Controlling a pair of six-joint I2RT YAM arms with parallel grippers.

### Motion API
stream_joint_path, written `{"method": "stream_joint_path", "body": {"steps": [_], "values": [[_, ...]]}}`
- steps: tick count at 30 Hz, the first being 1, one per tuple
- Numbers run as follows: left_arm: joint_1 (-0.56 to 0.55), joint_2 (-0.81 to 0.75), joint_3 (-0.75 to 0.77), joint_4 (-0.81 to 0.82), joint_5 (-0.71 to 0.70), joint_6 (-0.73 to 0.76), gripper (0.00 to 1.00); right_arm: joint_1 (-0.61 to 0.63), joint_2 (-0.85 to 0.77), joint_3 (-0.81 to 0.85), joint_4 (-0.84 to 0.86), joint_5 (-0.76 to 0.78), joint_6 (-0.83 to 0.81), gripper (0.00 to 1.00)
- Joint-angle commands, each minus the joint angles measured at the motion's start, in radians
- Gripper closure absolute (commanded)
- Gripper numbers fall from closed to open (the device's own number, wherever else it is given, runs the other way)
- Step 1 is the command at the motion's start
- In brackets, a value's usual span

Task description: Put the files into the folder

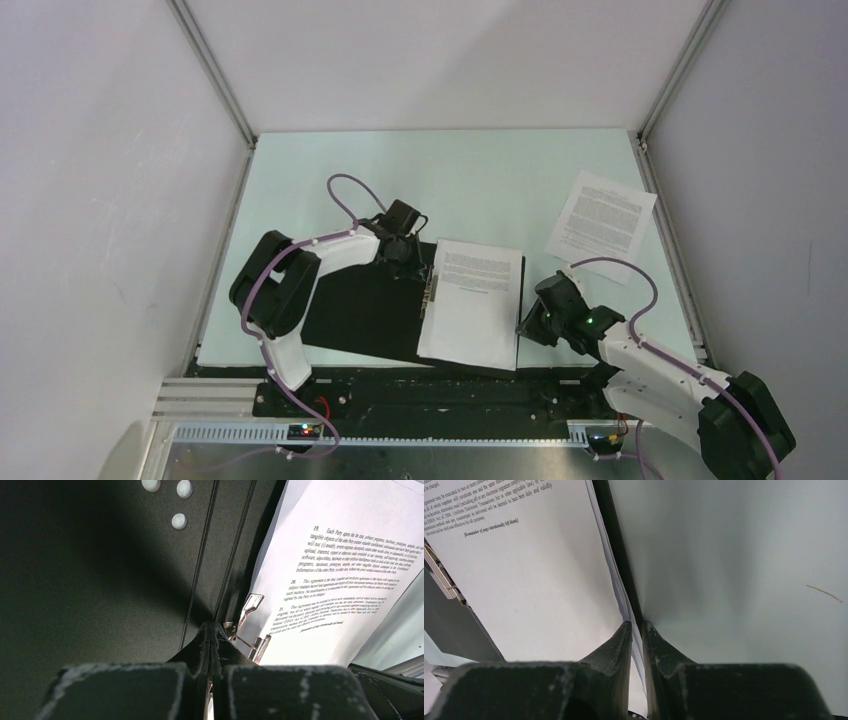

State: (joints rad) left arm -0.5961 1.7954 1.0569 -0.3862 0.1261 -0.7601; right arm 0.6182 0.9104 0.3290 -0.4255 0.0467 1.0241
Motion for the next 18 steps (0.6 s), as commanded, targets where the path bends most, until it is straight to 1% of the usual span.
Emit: {"method": "stream_joint_path", "body": {"steps": [1,5,8,10,13,15,18], "values": [[0.0,0.019,-0.02,0.004,-0.031,0.001,1.0,0.0,0.008,-0.043,-0.065,0.041,0.024,0.82],[-0.001,0.018,-0.021,0.003,-0.032,0.0,1.0,-0.036,-0.012,-0.041,-0.074,0.037,-0.001,0.81],[0.0,0.012,-0.022,0.003,-0.033,-0.002,1.0,-0.068,-0.018,-0.028,-0.08,0.027,-0.017,0.79],[0.0,0.003,-0.022,0.004,-0.033,-0.002,1.0,-0.09,-0.026,-0.01,-0.091,0.023,-0.031,0.76],[0.002,-0.015,-0.017,0.003,-0.026,-0.003,1.0,-0.136,-0.048,0.025,-0.114,0.018,-0.059,0.67],[0.004,-0.029,-0.01,0.001,-0.021,-0.003,1.0,-0.2,-0.069,0.053,-0.127,0.013,-0.078,0.6],[0.006,-0.057,0.006,-0.001,-0.008,0.001,1.0,-0.284,-0.082,0.097,-0.148,0.009,-0.109,0.54]]}}
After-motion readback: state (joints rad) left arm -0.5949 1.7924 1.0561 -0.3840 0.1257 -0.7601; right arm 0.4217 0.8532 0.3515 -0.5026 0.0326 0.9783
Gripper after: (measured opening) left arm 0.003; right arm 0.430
